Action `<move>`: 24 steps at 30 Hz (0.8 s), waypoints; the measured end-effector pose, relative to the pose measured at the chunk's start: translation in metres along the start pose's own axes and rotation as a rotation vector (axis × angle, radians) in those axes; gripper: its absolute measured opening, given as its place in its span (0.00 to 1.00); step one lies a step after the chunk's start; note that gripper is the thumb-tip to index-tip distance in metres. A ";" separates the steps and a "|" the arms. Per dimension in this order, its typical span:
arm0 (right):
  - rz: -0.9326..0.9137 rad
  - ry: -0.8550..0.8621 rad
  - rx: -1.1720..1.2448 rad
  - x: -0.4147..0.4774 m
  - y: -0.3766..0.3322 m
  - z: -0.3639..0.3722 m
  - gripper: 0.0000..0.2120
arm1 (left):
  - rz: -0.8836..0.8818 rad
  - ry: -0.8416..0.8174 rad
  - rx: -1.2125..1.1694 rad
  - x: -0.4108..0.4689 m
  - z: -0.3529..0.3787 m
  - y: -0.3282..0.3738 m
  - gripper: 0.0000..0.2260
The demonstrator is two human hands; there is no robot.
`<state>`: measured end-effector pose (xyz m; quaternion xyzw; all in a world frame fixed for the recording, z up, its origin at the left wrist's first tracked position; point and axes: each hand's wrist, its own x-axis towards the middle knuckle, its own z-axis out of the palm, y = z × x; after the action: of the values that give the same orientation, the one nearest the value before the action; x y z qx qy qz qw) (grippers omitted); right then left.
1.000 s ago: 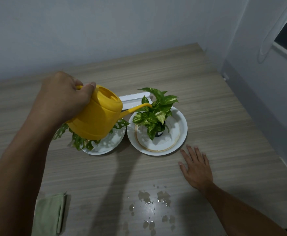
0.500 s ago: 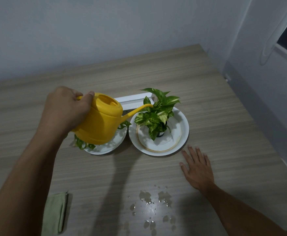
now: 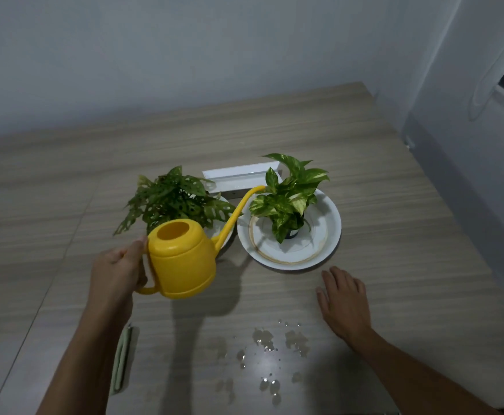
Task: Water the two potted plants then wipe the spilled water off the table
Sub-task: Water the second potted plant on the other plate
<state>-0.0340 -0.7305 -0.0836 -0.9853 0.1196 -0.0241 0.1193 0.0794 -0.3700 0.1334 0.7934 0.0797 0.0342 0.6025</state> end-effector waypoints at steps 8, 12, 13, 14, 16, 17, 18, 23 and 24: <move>-0.202 -0.062 0.054 -0.013 -0.118 0.002 0.21 | 0.019 0.252 -0.056 -0.029 -0.100 -0.046 0.18; -0.284 -0.089 0.089 -0.007 -0.186 0.013 0.19 | 0.024 0.375 -0.041 -0.037 -0.168 -0.073 0.21; -0.303 -0.095 0.090 -0.006 -0.203 0.016 0.20 | 0.025 0.414 -0.037 -0.038 -0.184 -0.080 0.21; -0.317 -0.109 0.092 -0.005 -0.220 0.018 0.21 | 0.025 0.452 -0.023 -0.038 -0.200 -0.087 0.21; -0.332 -0.147 0.089 -0.004 -0.251 0.024 0.23 | 0.017 0.525 0.013 -0.037 -0.229 -0.104 0.23; -0.335 -0.164 0.079 -0.003 -0.266 0.028 0.24 | 0.008 0.557 0.018 -0.035 -0.243 -0.114 0.23; -0.336 -0.176 0.066 -0.003 -0.279 0.031 0.25 | -0.001 0.587 0.028 -0.034 -0.256 -0.124 0.23; -0.346 -0.193 0.044 -0.002 -0.335 0.049 0.25 | -0.084 0.684 0.187 -0.027 -0.302 -0.178 0.25; -0.341 -0.194 0.035 -0.002 -0.344 0.053 0.25 | -0.109 0.684 0.203 -0.025 -0.306 -0.187 0.25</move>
<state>0.0475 -0.3940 -0.0520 -0.9868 -0.0614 0.0492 0.1415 -0.0075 -0.0341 0.0376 0.7864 0.3222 0.2575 0.4598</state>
